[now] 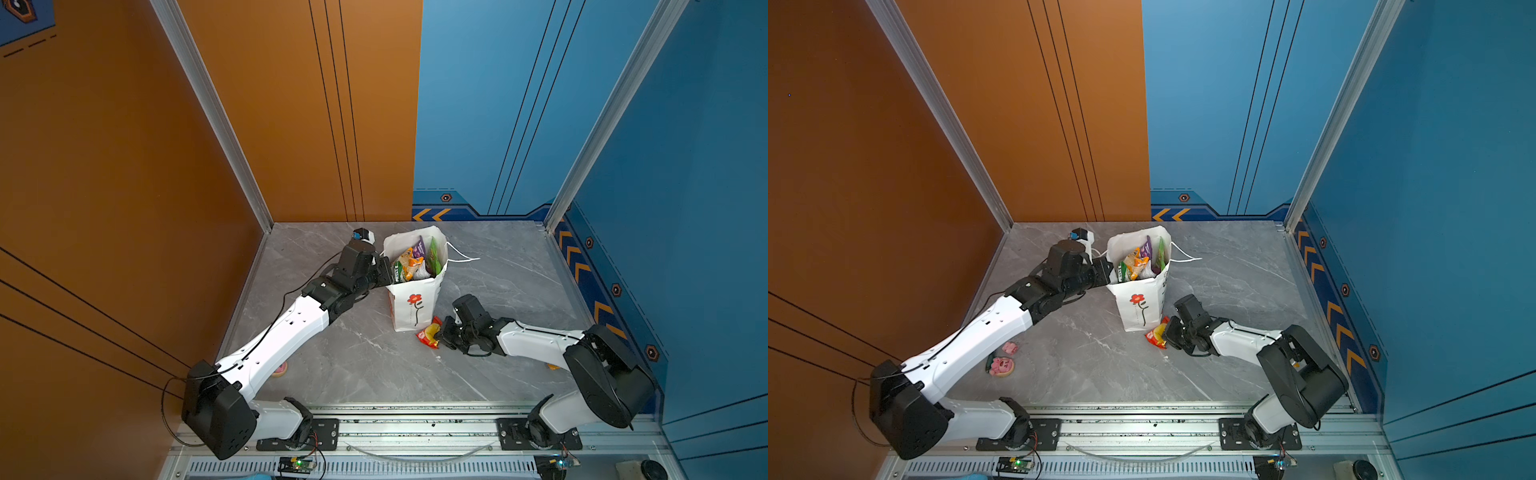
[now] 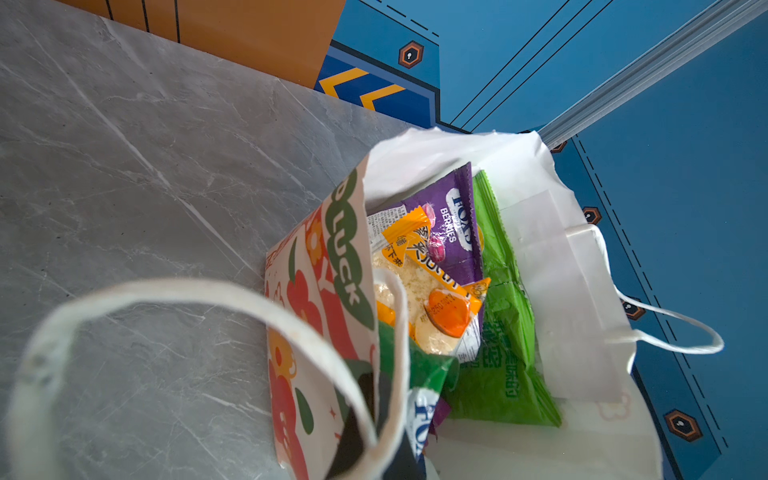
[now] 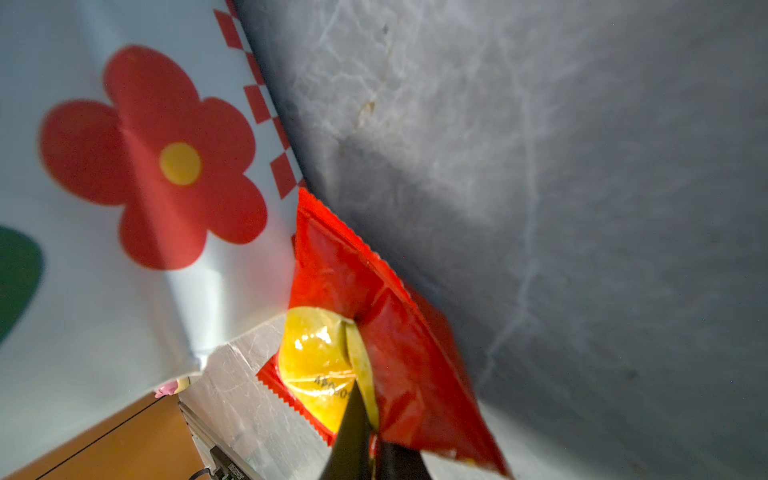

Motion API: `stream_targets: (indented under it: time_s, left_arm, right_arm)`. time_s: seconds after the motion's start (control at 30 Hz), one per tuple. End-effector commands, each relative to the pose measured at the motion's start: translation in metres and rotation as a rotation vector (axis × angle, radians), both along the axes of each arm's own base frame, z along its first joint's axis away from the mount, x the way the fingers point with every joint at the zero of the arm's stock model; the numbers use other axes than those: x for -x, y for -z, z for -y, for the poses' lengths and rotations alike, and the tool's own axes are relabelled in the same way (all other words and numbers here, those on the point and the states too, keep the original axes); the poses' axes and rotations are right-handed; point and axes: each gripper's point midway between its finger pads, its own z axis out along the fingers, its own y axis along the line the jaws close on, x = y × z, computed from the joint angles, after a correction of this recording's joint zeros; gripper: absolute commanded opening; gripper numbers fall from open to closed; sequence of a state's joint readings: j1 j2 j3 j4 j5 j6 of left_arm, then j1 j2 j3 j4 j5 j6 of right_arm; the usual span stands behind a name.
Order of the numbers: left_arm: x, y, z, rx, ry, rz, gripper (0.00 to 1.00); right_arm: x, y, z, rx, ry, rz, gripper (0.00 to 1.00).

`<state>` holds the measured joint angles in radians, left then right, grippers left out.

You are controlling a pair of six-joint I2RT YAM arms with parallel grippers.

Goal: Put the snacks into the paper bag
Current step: 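Lift the red packet with the right gripper toward the paper bag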

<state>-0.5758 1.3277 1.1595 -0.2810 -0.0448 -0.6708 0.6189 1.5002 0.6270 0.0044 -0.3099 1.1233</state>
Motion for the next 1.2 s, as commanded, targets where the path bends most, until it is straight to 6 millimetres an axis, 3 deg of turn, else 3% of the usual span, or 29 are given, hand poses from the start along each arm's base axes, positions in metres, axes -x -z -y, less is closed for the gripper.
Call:
stream_targets:
  time_s: [0.0,0.37,0.63,0.87,1.17]
  left_arm:
    - [-0.002,-0.025,0.000,0.040,0.006,0.076,0.00]
    - [-0.002,-0.026,0.000,0.040,0.005,0.076,0.00]
    - [-0.002,-0.025,0.002,0.040,0.009,0.074,0.00]
    - [-0.002,-0.025,0.006,0.040,0.017,0.072,0.00]
    - [-0.001,-0.027,0.011,0.037,0.031,0.076,0.00]
  right_arm:
    - [0.010,0.006,0.017,0.067,0.012,-0.015,0.05]
    - [0.014,-0.026,0.048,0.126,0.024,0.055,0.05]
    - [0.008,-0.048,0.083,0.153,0.070,0.088,0.05]
    - [-0.003,-0.067,0.130,0.164,0.161,0.114,0.05]
    - [-0.024,-0.107,0.167,0.151,0.240,0.183,0.05]
